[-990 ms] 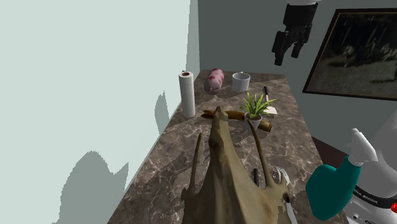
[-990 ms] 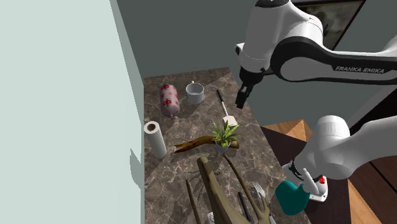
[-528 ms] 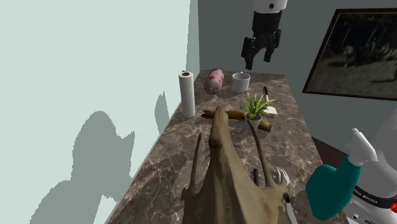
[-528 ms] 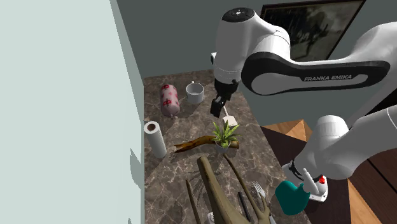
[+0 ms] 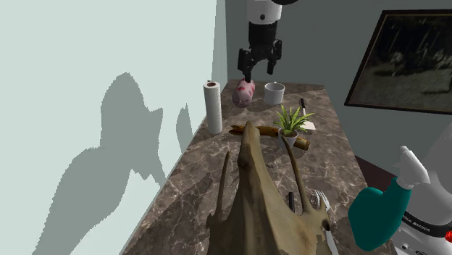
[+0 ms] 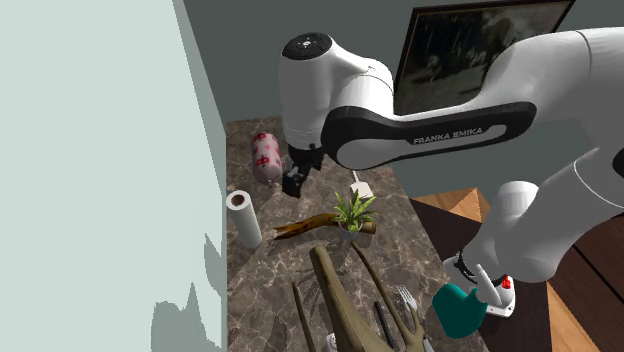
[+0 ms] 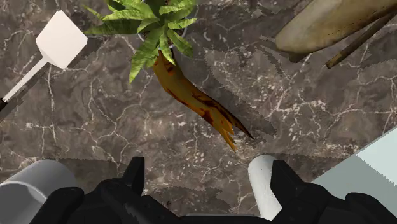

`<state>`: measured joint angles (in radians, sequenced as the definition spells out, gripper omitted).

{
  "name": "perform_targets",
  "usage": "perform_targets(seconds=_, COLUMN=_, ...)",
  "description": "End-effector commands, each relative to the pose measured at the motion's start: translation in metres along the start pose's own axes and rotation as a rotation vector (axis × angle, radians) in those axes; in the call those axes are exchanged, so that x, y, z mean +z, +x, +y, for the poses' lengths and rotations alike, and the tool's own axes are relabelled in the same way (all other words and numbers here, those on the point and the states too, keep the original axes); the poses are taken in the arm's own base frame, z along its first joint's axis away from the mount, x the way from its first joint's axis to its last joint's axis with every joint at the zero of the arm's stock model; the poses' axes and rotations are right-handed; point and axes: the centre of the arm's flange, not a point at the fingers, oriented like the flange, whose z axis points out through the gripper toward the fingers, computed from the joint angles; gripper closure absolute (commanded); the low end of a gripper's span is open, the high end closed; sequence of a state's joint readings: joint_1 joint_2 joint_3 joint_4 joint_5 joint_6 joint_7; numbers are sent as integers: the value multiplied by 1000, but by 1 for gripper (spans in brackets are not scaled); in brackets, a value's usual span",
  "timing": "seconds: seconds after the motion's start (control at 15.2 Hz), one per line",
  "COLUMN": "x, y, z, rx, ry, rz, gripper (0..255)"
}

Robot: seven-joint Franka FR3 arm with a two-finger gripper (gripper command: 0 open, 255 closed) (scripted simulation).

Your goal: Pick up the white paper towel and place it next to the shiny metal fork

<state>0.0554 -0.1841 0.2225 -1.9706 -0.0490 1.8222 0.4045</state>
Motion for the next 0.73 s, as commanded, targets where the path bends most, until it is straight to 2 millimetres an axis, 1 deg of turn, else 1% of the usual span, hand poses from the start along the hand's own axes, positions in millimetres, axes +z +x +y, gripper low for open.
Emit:
perform_targets(seconds=0.0, x=4, y=17, z=-20, rx=5, ry=1, rz=7, gripper=0)
perform_targets(seconds=0.66, x=21, y=102, z=-114, rx=24, ry=-3, rz=42, gripper=0)
